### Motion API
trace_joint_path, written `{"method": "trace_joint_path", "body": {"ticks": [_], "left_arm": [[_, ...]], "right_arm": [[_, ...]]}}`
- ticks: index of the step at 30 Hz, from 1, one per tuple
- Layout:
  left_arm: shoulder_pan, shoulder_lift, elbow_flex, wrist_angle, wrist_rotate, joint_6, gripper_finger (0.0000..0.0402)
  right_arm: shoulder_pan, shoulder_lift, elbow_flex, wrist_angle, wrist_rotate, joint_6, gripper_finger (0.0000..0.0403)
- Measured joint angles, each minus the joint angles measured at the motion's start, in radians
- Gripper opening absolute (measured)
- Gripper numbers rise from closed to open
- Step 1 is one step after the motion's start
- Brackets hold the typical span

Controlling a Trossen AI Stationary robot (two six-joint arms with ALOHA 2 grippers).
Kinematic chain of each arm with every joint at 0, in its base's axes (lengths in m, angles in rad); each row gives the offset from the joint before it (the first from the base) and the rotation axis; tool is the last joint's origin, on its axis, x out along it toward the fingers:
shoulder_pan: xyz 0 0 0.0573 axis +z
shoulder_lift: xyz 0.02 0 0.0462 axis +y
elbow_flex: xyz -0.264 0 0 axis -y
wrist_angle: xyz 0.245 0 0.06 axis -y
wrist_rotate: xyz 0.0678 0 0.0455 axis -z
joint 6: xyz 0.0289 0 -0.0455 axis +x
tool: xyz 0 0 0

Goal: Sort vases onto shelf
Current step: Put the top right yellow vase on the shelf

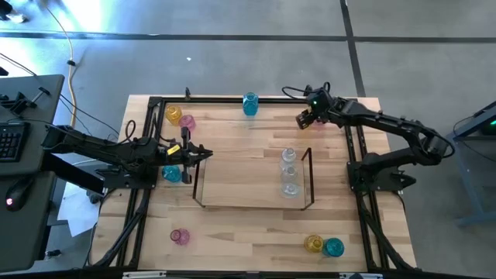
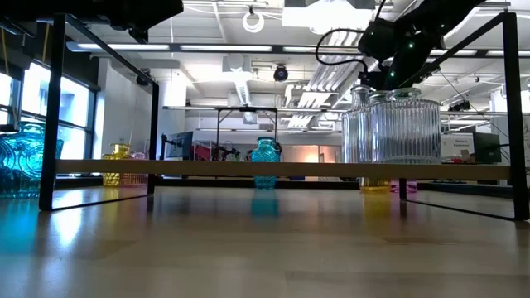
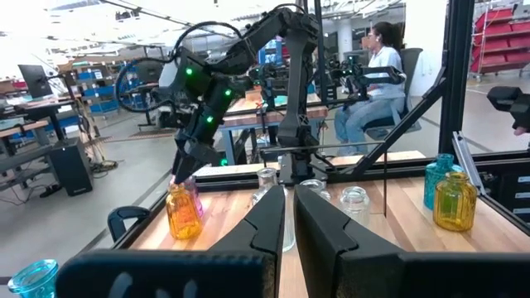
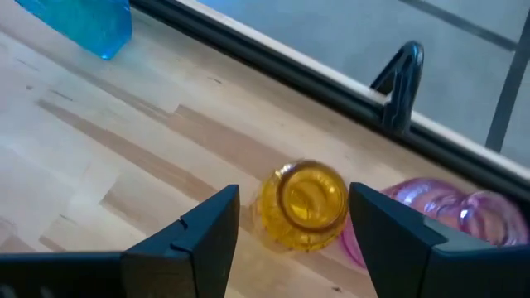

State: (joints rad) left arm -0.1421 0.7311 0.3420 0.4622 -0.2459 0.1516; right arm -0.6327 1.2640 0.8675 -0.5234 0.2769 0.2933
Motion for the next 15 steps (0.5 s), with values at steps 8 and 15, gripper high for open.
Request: {"method": "trace_joint_path", "body": {"ticks": [8, 15], "left_arm": [[0.041, 0.0, 0.12, -0.265, -0.08, -0.072, 0.0019], [0.121, 0.005, 0.216, -0.471, -0.108, -0.125, 0.0019]], "right_arm": [[0.009, -0.005, 0.093, -0.053, -0.024, -0.101, 0.0205], [0.025, -0.062, 0.113, -0.056, -0.023, -0.178, 0.0139]]}}
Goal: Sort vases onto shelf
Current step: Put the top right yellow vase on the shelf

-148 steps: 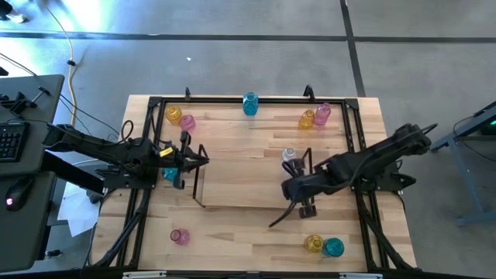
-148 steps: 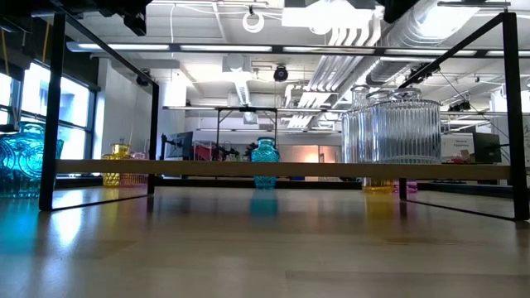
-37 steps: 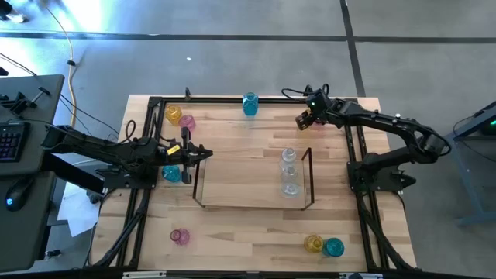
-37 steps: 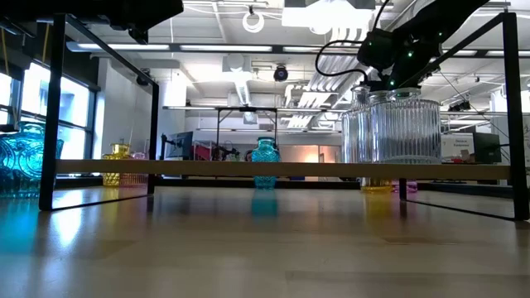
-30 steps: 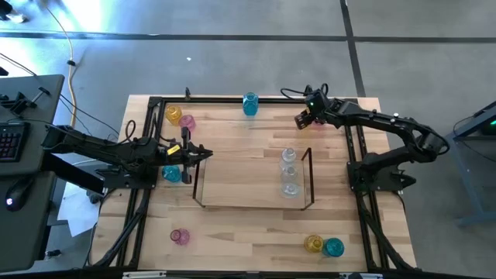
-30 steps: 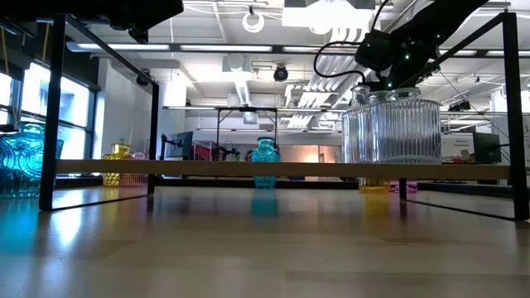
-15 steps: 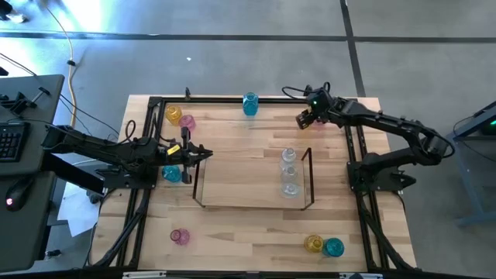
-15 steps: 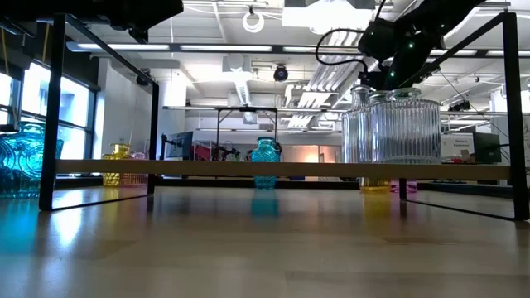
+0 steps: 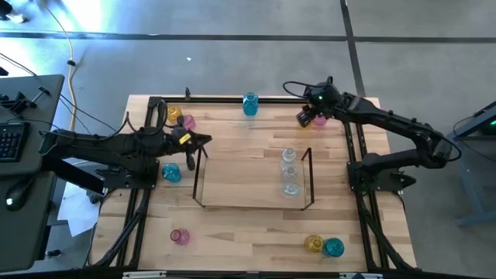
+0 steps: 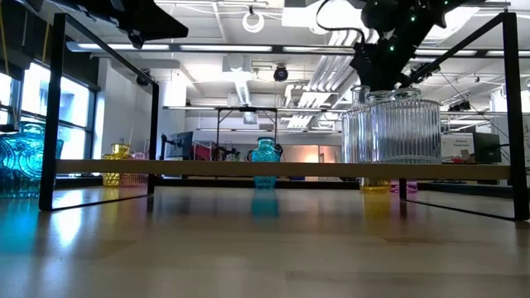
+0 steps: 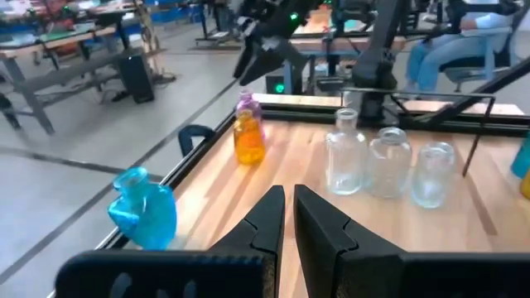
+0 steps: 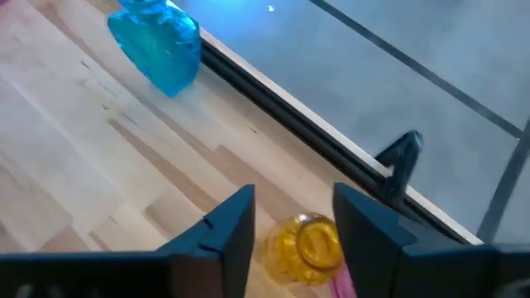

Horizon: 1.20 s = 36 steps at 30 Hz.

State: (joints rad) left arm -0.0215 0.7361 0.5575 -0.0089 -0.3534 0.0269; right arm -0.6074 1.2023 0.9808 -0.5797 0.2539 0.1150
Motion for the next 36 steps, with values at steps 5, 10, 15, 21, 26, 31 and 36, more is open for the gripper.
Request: {"method": "trace_joint_path", "body": {"ticks": [5, 10, 15, 21, 26, 31, 36], "left_arm": [[0.015, 0.008, -0.025, 0.039, 0.003, -0.009, 0.0019], [0.036, 0.005, -0.076, 0.129, 0.033, -0.024, 0.0019], [0.036, 0.006, -0.1, 0.159, 0.038, -0.026, 0.0019], [0.036, 0.006, -0.101, 0.158, 0.037, -0.023, 0.0019], [0.036, 0.006, -0.101, 0.157, 0.037, -0.016, 0.0019], [0.036, 0.006, -0.101, 0.157, 0.037, -0.016, 0.0019], [0.036, 0.006, -0.101, 0.157, 0.037, -0.016, 0.0019]], "right_arm": [[-0.016, 0.025, -0.045, -0.037, 0.036, 0.067, 0.0119], [-0.028, 0.068, -0.095, 0.018, 0.06, 0.096, 0.0161], [-0.028, 0.127, -0.098, 0.054, 0.06, 0.112, 0.0216], [-0.033, 0.19, -0.098, 0.071, 0.095, 0.113, 0.024], [-0.034, 0.225, -0.098, 0.077, 0.095, 0.116, 0.0236], [-0.032, 0.232, -0.098, 0.081, 0.09, 0.114, 0.0208], [-0.025, 0.23, -0.095, 0.084, 0.083, 0.104, 0.0149]]}}
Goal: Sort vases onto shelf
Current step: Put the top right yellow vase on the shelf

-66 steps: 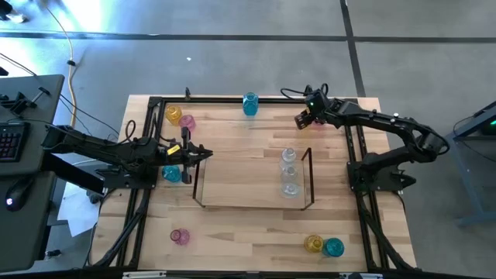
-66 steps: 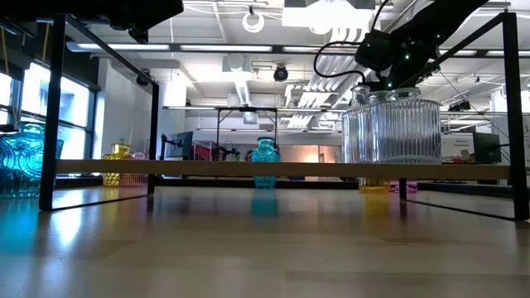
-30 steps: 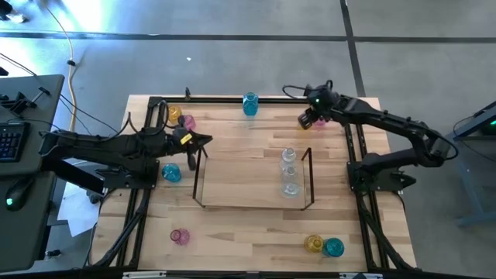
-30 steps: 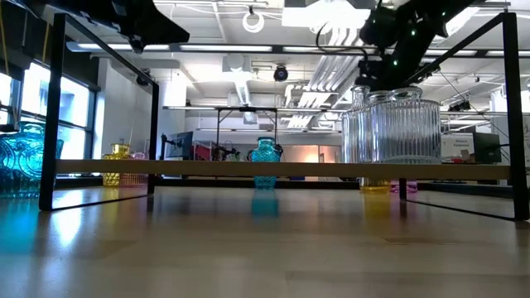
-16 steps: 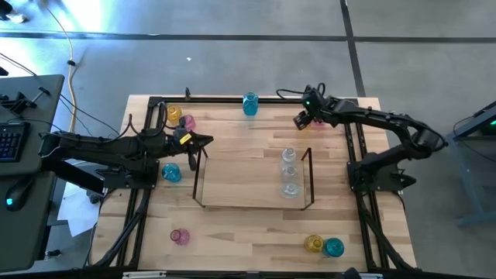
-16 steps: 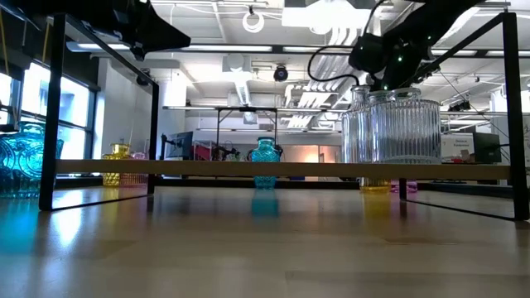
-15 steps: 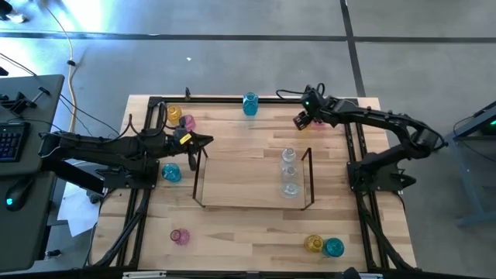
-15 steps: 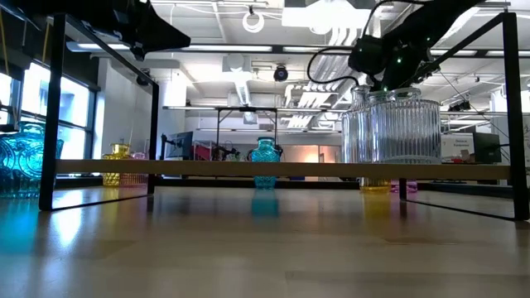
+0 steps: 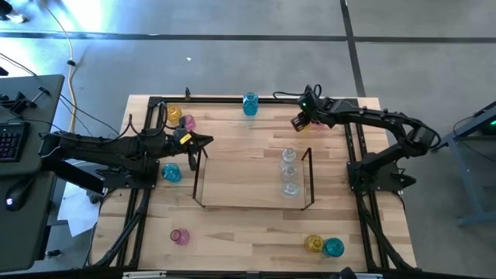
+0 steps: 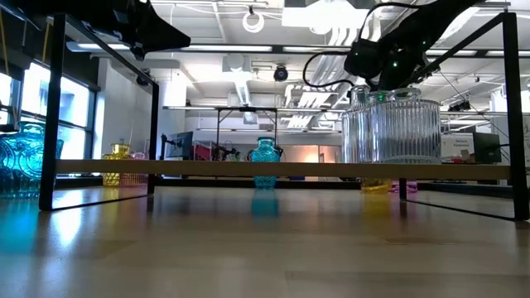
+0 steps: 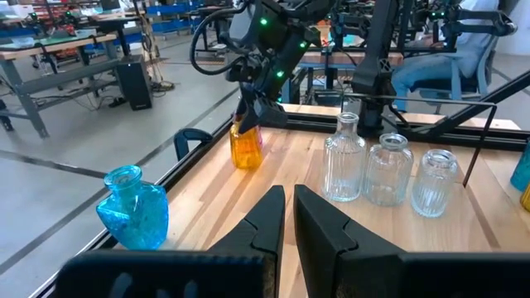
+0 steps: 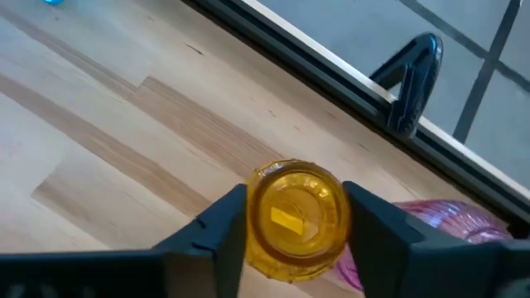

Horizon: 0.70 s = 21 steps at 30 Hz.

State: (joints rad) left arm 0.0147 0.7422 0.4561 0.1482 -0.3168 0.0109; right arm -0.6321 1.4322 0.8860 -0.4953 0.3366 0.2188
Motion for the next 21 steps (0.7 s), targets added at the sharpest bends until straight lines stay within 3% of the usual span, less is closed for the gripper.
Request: {"method": "trace_joint_path", "body": {"ticks": [3, 15, 21], "left_arm": [[0.0, 0.0, 0.0, 0.0, 0.0, 0.0, 0.0019], [0.0, 0.0, 0.0, -0.001, 0.0, 0.0, 0.0019], [0.0, 0.0, 0.0, -0.001, 0.0, 0.0, 0.0019]], "right_arm": [[0.0, -0.002, 0.0, -0.003, -0.001, -0.015, 0.012], [0.007, -0.097, -0.001, -0.031, -0.02, -0.041, 0.0119], [0.054, -0.135, 0.111, -0.102, -0.015, -0.044, 0.0119]]}}
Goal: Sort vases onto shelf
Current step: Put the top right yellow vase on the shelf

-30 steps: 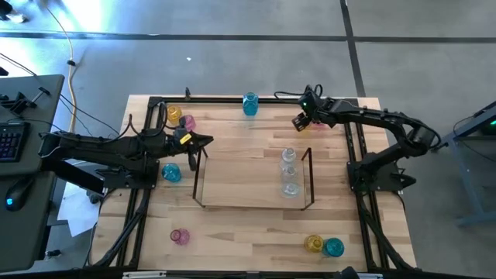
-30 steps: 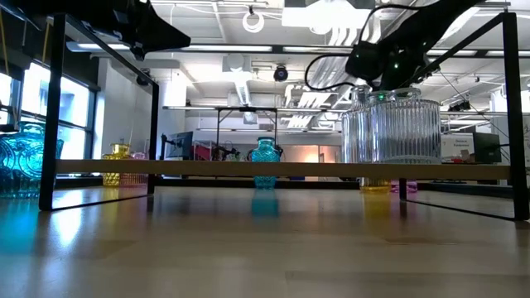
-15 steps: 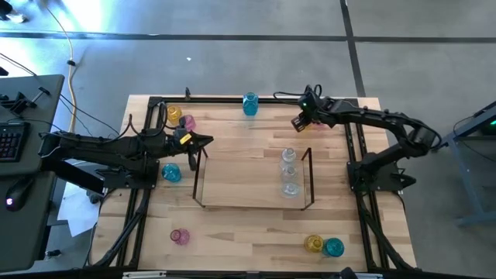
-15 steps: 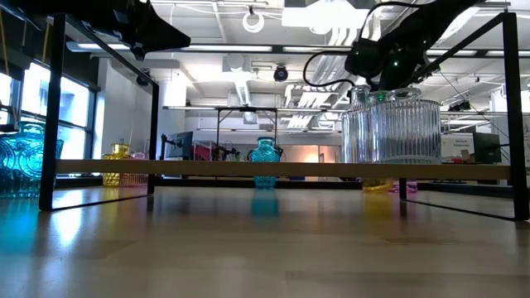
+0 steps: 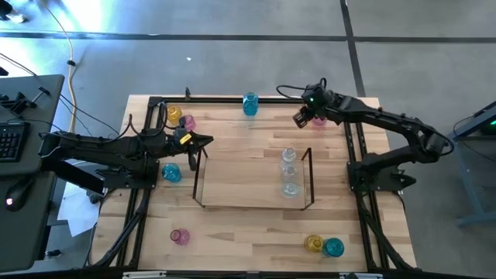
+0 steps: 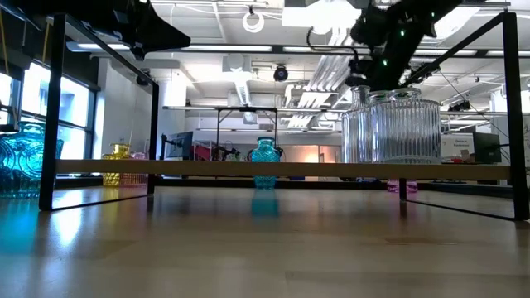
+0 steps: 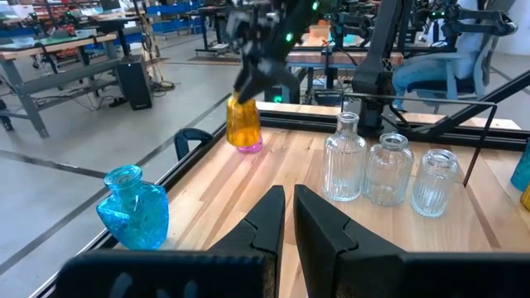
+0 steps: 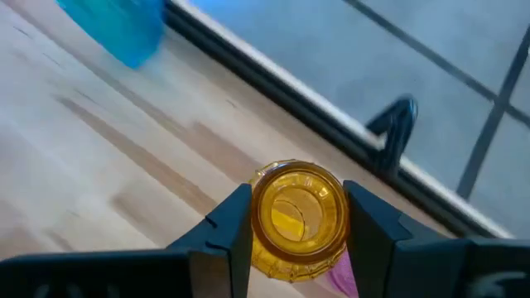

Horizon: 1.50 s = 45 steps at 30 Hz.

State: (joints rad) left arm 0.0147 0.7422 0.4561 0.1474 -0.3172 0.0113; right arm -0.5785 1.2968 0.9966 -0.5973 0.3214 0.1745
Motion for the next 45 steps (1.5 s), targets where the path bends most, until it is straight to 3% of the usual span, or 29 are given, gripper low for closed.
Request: {"method": "trace_joint_path", "body": {"ticks": [11, 25, 33, 45], "left_arm": [[0.0, 0.0, 0.0, 0.0, 0.0, 0.005, 0.0019], [0.0, 0.0, 0.0, 0.002, 0.0, 0.0, 0.0019], [0.0, 0.0, 0.0, 0.006, 0.0, 0.001, 0.0019], [0.0, 0.0, 0.0, 0.007, 0.0, 0.001, 0.0019]], "right_arm": [[0.265, -0.002, 0.313, -0.128, 0.001, 0.003, 0.0119], [0.617, 0.097, 0.337, -0.079, -0.074, 0.073, 0.0119], [0.706, 0.181, 0.337, -0.077, -0.09, 0.1, 0.0119], [0.724, 0.298, 0.337, -0.078, -0.122, 0.097, 0.0119]]}}
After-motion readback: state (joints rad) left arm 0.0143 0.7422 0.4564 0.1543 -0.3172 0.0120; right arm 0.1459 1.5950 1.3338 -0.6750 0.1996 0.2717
